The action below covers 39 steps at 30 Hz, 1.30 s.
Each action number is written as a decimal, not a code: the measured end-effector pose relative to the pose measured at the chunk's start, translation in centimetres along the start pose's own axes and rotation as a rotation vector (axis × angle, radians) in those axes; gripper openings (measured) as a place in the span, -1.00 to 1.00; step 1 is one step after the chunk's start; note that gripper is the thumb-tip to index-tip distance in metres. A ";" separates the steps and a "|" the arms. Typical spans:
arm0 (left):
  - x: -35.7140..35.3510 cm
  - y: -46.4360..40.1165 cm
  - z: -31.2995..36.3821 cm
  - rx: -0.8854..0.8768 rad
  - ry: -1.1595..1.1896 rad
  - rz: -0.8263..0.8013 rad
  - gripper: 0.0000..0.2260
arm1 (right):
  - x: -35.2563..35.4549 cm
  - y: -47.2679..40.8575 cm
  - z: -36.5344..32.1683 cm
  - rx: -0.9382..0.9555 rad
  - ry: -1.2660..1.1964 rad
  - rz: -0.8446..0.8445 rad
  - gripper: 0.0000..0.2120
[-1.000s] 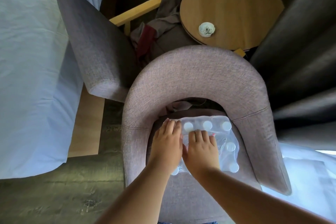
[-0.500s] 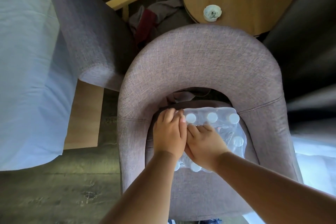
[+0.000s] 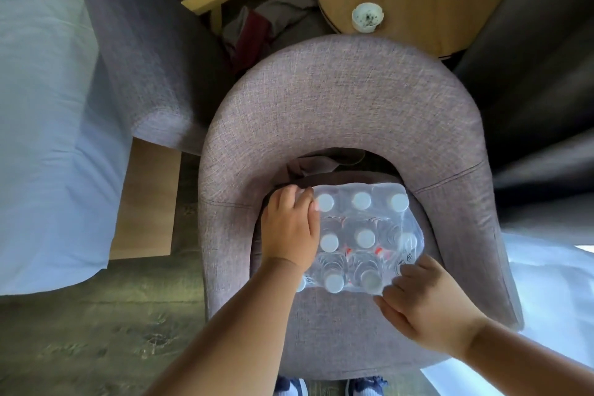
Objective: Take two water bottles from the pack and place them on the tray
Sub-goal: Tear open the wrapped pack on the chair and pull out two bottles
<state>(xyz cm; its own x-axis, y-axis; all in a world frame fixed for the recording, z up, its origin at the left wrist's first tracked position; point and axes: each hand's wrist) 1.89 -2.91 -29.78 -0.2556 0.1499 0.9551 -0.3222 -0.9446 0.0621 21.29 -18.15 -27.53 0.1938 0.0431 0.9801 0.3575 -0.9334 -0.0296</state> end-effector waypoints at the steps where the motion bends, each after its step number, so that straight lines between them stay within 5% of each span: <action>1: 0.0 0.0 0.0 -0.004 -0.004 0.003 -0.57 | -0.4 0.3 -0.1 -0.022 0.036 -0.025 -0.61; 8: 0.2 0.1 0.1 -0.003 -0.016 0.023 -0.56 | -1.4 -1.9 -3.1 -0.300 -0.015 -0.008 -0.66; 12: 0.3 0.3 0.2 -0.011 0.000 0.016 -0.56 | 0.1 -4.1 -5.3 -0.453 -0.084 0.003 -0.91; 15: 0.2 0.3 0.1 -0.014 0.002 0.003 -0.58 | 0.3 -7.1 -5.4 -0.516 -0.091 -0.095 -0.62; 23: 0.1 0.2 -0.4 -0.041 0.005 -0.003 -0.58 | -1.4 -12.1 -3.0 -0.406 -0.077 -0.374 -0.56; 35: 0.2 0.3 -0.4 0.001 0.069 0.004 -0.59 | -3.0 -11.1 -1.9 -0.278 -0.074 -0.256 -0.70; 39: 0.3 0.6 -0.2 0.017 0.085 0.009 -0.57 | -1.5 -10.0 -2.4 -0.176 -0.049 -0.120 -0.54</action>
<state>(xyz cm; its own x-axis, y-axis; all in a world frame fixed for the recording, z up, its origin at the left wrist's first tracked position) 1.41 -3.39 -29.53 -0.3348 0.1647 0.9278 -0.3046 -0.9507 0.0589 15.22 -9.73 -28.24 0.2048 0.1707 0.9638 0.2167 -0.9681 0.1254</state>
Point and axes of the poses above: each hand's wrist, its own y-axis away from the middle knuckle, its own x-axis out of the back of the hand, z = x × y, and after that the axes turned 1 degree about -y, right-handed
